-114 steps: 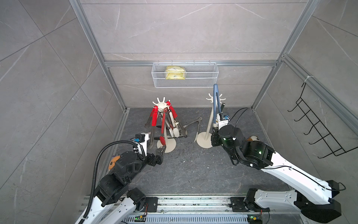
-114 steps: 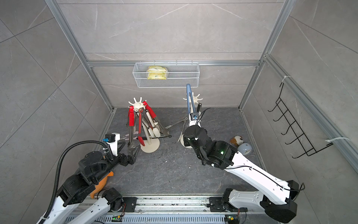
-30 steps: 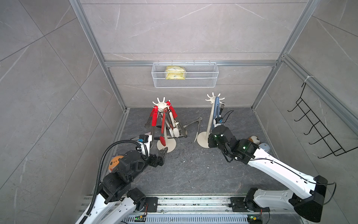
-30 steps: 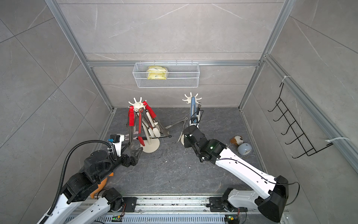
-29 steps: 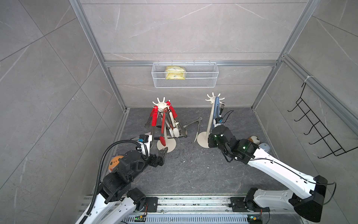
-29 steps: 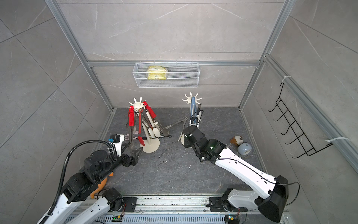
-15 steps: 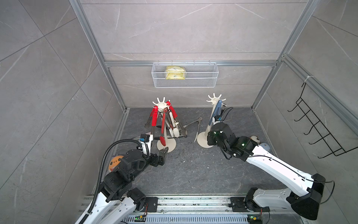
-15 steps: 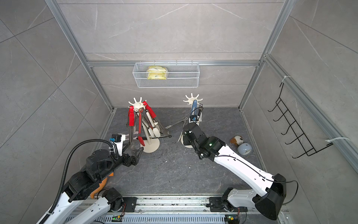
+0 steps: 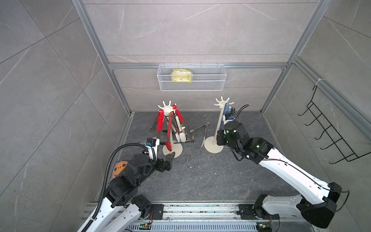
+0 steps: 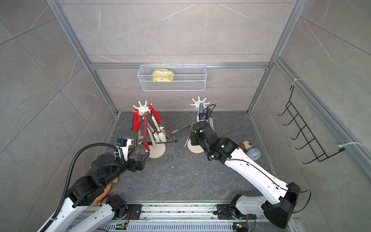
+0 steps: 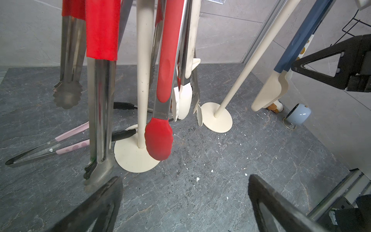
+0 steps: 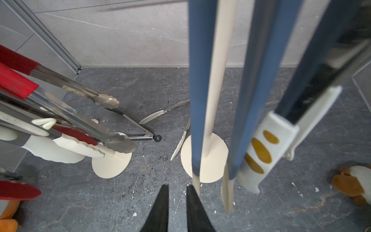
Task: Hang food tongs on kitchen utensil racks
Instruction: Hang the food tongs on the rack.
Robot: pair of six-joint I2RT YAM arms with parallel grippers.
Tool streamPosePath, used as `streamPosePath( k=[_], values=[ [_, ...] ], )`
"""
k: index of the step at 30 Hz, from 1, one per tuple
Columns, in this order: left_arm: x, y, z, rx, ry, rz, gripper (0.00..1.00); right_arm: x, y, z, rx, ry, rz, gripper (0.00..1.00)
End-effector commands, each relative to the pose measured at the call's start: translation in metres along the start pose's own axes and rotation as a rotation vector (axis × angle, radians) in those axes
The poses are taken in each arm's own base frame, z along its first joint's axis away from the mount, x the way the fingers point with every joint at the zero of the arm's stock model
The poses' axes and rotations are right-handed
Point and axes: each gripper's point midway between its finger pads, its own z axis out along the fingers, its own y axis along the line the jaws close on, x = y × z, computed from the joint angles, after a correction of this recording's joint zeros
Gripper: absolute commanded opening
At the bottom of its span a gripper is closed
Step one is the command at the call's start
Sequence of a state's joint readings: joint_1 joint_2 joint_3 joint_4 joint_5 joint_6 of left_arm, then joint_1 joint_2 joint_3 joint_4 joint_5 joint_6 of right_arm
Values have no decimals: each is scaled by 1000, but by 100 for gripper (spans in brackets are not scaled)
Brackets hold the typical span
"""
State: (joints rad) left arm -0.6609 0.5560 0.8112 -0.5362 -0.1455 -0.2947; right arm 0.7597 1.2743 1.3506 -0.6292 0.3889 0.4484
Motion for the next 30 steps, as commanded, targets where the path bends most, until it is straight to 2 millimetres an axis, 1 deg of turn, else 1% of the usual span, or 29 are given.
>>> streamPosePath(
  k=[1, 6, 13, 17, 22, 25, 30],
  values=[
    [-15, -7, -2, 31, -46, 5, 99, -10, 0, -17, -33, -3, -8, 19],
    [-17, -8, -2, 37, -51, 5, 99, -13, 2, -29, -89, 27, 12, 19],
    [-22, -12, 0, 51, -52, 10, 99, -22, 5, -46, -175, 69, 11, 19],
    [-23, -14, 1, 56, -51, 8, 99, -25, -1, -52, -186, 71, 24, 19],
    [-23, -15, 2, 63, -46, 4, 99, -33, -3, -61, -209, 47, 48, 19],
    [-23, -16, 3, 66, -44, 3, 99, -41, -5, -66, -220, 31, 58, 17],
    [-24, -17, 3, 69, -40, 1, 99, -65, -5, -71, -253, -11, 91, 13]
  ],
)
